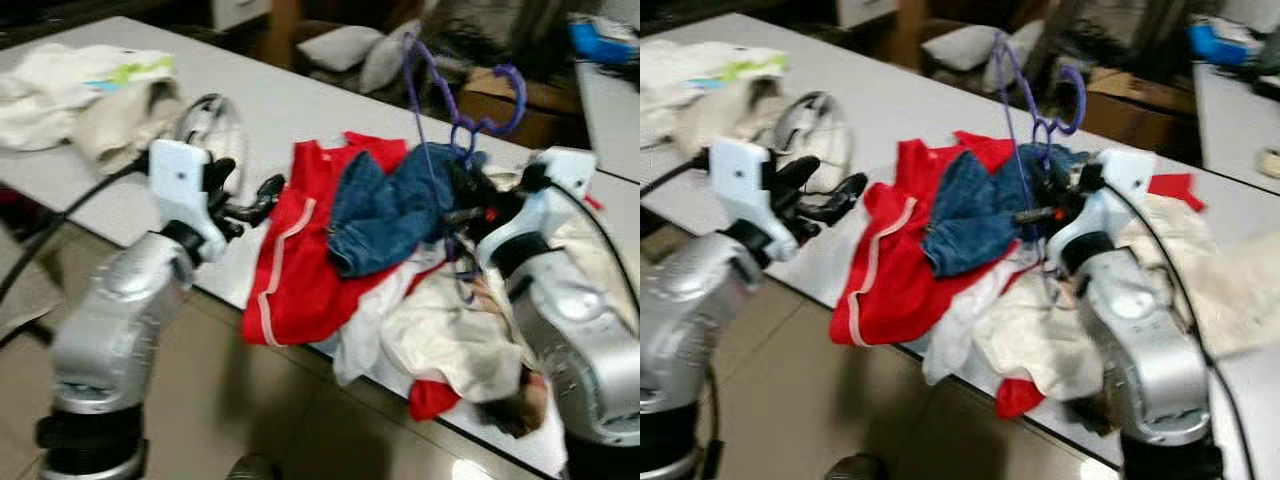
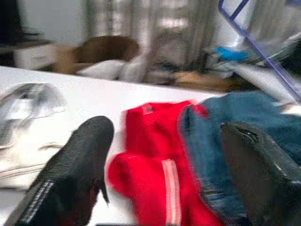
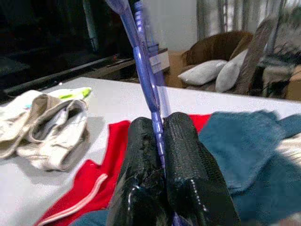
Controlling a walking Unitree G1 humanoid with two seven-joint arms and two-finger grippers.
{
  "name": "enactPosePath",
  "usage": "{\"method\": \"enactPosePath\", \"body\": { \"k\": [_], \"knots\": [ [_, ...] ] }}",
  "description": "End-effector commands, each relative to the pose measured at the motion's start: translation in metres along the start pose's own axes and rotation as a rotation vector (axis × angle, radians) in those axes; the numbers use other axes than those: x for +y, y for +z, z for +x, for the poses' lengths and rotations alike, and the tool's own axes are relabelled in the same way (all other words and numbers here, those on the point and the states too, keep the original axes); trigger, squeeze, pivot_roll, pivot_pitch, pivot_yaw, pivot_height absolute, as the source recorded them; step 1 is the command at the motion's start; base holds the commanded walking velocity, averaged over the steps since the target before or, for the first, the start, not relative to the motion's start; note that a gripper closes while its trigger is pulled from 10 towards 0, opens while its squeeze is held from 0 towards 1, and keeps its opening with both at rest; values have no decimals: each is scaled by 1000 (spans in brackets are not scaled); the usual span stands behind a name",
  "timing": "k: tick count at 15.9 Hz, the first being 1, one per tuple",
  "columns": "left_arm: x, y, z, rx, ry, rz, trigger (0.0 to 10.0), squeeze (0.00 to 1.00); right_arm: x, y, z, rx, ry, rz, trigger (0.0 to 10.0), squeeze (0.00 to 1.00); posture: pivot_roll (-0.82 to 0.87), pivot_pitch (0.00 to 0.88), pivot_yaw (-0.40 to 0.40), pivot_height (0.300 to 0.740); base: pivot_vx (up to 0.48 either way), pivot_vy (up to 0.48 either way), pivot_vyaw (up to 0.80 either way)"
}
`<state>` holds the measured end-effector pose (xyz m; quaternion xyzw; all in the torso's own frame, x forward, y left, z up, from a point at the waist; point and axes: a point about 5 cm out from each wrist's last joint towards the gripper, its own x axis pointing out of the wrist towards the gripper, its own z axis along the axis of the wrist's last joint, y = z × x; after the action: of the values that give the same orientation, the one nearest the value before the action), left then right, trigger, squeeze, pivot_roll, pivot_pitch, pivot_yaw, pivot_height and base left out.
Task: Hang hanger
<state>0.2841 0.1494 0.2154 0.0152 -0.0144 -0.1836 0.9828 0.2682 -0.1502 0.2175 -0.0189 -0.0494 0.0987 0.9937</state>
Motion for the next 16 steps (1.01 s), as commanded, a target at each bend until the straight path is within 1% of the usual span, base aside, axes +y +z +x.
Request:
{"method": "enactPosePath", "body": {
  "k": [1, 2, 3, 4, 5, 7, 8, 9, 10, 11, 12, 14, 16],
  "knots": [
    [-3, -7, 3, 52, 29, 46, 10000, 1000, -1, 2, -3, -4, -36, 9, 10000, 0, -19, 0, -39, 740, 0, 0, 800],
    [-6, -16, 5, 135, 10, 88, 10000, 1000, 2, 0, -5, -1, -47, 27, 10000, 0, -34, 0, -5, 740, 0, 0, 800],
    [-11, -16, 9, 108, -49, 106, 10000, 616, 3, 1, -8, -7, -54, 28, 10000, 0, -47, 0, 12, 740, 0, 0, 800],
    [-16, -16, 13, 71, -89, 121, 10000, 0, 2, 2, -11, -13, -75, 31, 10000, 0, -47, 0, 12, 740, 0, 0, 800],
    [-18, -17, 14, 65, -95, 120, 10000, 0, -1, 0, -13, -10, -96, 29, 10000, 0, -61, 0, 18, 740, 0, 0, 800],
    [-23, -20, 19, 50, -86, 73, 10000, 0, -10, -3, -18, 15, -175, 8, 10000, 0, -84, 0, 39, 740, 0, 0, 800],
    [-25, -21, 21, 45, -93, 52, 10000, 0, -13, -5, -21, 27, -198, -29, 10000, 0, -97, 0, 31, 740, 0, 0, 0],
    [-24, -24, 22, 33, -85, 33, 10000, 0, -13, -9, -22, 47, -191, -94, 10000, 0, -105, 0, 34, 740, 0, 0, 0],
    [-22, -26, 23, 37, -64, 19, 10000, 0, -11, -10, -23, 55, -181, -88, 10000, 0, -105, 0, 31, 740, 0, 379, 0],
    [-24, -26, 23, 39, -63, 18, 10000, 0, -11, -10, -23, 56, -185, -56, 10000, 0, -102, 0, 16, 740, 0, 394, 0],
    [-25, -27, 22, 39, -71, 23, 10000, 0, -11, -11, -23, 62, -199, -44, 10000, 0, -101, 0, 3, 740, 0, 394, 0],
    [-20, -31, 21, 49, -28, 26, 10000, 0, -8, -11, -20, 66, -189, -46, 10000, 0, -96, 0, -8, 740, 0, 392, 0],
    [-19, -30, 19, 38, -26, 28, 10000, 0, -6, -11, -17, 66, -178, -48, 10000, 0, -88, 0, -28, 740, 0, 390, 0]
  ]
}}
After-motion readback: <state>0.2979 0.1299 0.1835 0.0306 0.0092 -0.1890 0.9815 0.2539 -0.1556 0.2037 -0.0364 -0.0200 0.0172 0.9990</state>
